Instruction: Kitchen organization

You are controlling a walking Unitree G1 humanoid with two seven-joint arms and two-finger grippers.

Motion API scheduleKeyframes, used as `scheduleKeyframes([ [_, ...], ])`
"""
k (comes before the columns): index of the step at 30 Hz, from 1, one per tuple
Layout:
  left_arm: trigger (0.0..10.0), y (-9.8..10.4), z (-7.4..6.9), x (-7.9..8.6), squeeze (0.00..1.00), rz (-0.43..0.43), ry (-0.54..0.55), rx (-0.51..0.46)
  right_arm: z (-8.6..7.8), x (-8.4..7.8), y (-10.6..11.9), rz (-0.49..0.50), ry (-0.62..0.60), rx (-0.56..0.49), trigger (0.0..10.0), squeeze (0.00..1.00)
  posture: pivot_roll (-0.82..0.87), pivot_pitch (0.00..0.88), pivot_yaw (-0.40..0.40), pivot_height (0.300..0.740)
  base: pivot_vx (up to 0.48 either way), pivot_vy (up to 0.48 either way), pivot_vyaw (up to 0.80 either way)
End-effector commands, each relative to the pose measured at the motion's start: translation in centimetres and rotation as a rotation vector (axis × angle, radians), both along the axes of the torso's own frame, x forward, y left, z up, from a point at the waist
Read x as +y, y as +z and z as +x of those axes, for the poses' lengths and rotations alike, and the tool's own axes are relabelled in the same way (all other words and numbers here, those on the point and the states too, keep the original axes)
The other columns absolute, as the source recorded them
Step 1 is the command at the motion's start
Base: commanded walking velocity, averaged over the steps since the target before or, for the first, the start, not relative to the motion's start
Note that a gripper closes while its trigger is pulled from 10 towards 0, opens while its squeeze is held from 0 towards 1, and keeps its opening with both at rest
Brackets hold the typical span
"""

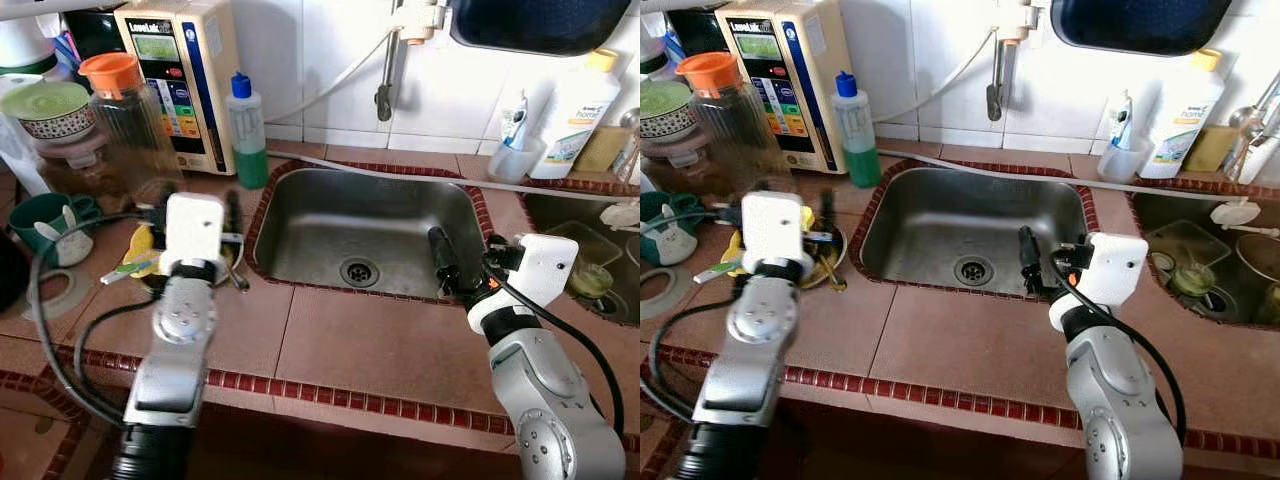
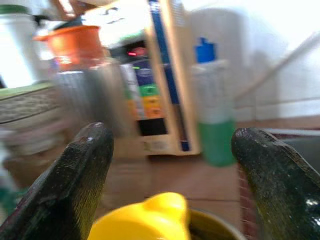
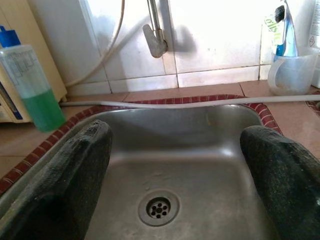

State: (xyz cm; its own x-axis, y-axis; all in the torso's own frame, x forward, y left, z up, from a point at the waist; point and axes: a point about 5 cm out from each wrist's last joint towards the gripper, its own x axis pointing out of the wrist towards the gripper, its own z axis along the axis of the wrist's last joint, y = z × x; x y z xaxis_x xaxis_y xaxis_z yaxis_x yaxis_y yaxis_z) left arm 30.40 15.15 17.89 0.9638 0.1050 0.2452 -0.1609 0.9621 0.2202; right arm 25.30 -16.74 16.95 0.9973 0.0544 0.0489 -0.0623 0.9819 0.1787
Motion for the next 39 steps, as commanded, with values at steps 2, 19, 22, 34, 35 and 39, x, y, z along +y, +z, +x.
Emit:
scheduleKeyframes([
  [2,10.0,-0.2,-0.6,1.1,0.0,0.018,0.034,0.015,0.2,0.5,0.1,0.013,0.027,-0.01,10.0,0.0,0.09,0.0,-0.003,0.74,0.0,0.0,0.8],
  [19,10.0,-1.4,-1.1,0.6,0.0,-0.031,0.02,0.092,0.7,0.7,0.2,0.009,0.045,-0.019,10.0,0.0,0.08,0.0,-0.008,0.74,0.0,0.0,0.23],
  [22,10.0,-1.9,-1.0,0.3,0.0,-0.06,0.006,0.122,0.7,0.7,0.1,0.011,0.044,-0.02,10.0,0.0,0.08,0.0,-0.006,0.74,0.0,0.0,0.0],
  [34,10.0,-1.7,0.0,-3.4,0.0,-0.125,-0.192,0.134,0.8,0.7,0.4,0.008,0.044,-0.028,10.0,0.0,0.07,0.0,-0.006,0.74,0.0,0.0,0.0],
  [35,10.0,-1.7,0.0,-3.4,0.0,-0.125,-0.192,0.134,0.8,0.7,0.4,0.008,0.044,-0.028,10.0,0.0,0.07,0.0,-0.006,0.74,0.0,0.0,0.0],
  [39,10.0,-1.1,0.6,-5.2,0.0,-0.192,-0.263,0.118,0.7,0.9,0.4,0.014,0.04,-0.024,10.0,0.0,0.05,0.0,-0.001,0.74,0.0,0.0,0.0],
])
